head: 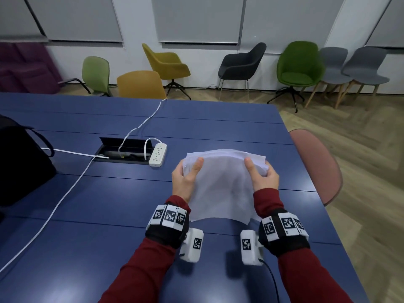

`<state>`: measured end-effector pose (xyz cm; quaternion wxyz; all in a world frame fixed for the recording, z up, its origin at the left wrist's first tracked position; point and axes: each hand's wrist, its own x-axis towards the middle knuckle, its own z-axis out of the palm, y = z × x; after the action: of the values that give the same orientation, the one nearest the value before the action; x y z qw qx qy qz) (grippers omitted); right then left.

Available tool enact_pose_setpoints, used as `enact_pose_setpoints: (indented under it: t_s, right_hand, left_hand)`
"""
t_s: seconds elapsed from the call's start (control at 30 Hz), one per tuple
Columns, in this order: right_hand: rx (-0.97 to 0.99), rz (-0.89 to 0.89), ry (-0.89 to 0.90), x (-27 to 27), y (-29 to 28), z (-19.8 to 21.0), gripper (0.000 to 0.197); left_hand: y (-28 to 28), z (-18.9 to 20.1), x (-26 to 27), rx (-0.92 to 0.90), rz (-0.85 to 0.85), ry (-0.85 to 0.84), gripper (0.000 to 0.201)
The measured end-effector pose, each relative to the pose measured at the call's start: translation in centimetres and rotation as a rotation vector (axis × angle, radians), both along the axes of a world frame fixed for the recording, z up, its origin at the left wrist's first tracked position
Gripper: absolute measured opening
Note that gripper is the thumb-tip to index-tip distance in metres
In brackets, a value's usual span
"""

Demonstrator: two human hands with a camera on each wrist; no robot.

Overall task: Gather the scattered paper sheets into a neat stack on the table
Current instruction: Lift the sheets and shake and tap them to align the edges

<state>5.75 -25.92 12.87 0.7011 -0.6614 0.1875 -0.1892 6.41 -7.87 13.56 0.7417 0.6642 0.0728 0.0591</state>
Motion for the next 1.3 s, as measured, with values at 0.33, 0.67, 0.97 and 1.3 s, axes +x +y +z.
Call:
enact_pose_setpoints:
  t_s: [0.33,0.67,0.97,1.3]
  right_hand:
    - [0.013,-0.218,-0.033,0.0,0.4,0.7,0.043]
    - [-0.055,-0.098,-0.152,-0.4,-0.3,-0.2,0.029]
    - [-0.09,-0.113,-0.168,0.4,-0.3,-0.3,0.024]
    - [-0.106,0.166,-0.12,-0.7,-1.4,-1.1,0.039]
  left_hand:
    - [3.3,-1.1,0.1,0.198,-0.277,-0.041,0.064]
    - [3.8,1.3,1.2,0.116,-0.364,-0.028,0.052]
    - [3.1,1.6,1.8,0.05,-0.254,-0.048,0.048]
    - [3.0,1.1,2.3,-0.053,-0.206,-0.022,0.053]
